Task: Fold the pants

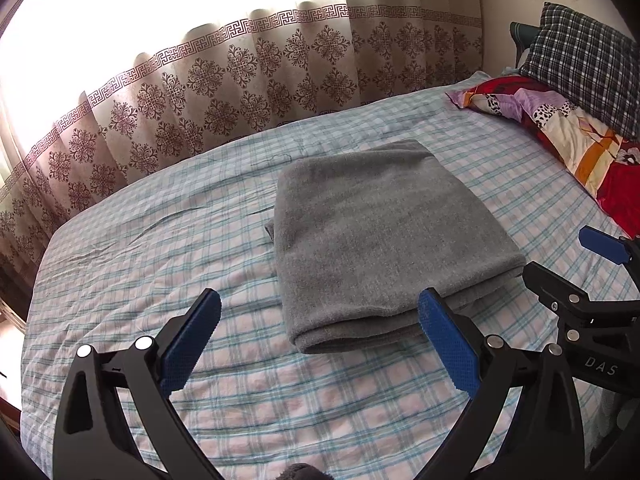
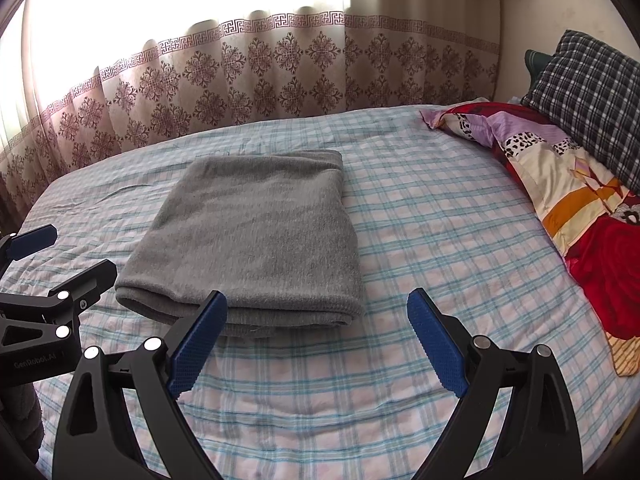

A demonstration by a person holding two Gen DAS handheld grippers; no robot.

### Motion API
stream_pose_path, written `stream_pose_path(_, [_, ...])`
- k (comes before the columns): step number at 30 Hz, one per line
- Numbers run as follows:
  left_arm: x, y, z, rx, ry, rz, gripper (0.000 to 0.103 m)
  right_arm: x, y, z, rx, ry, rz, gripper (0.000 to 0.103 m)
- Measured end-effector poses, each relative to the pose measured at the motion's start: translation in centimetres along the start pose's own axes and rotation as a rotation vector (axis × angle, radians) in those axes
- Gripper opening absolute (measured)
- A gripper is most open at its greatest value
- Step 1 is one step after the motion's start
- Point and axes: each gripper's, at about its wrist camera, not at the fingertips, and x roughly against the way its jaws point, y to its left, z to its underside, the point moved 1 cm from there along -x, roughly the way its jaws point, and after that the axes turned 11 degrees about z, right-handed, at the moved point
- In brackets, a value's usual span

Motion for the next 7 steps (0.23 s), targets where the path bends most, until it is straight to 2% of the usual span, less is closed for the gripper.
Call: stream_pose_path(7, [-0.9, 1.4, 0.7, 0.043, 0.041, -0.018, 0.1, -0.5, 0.1, 0.3, 0.003, 0.016, -0.003, 0.091])
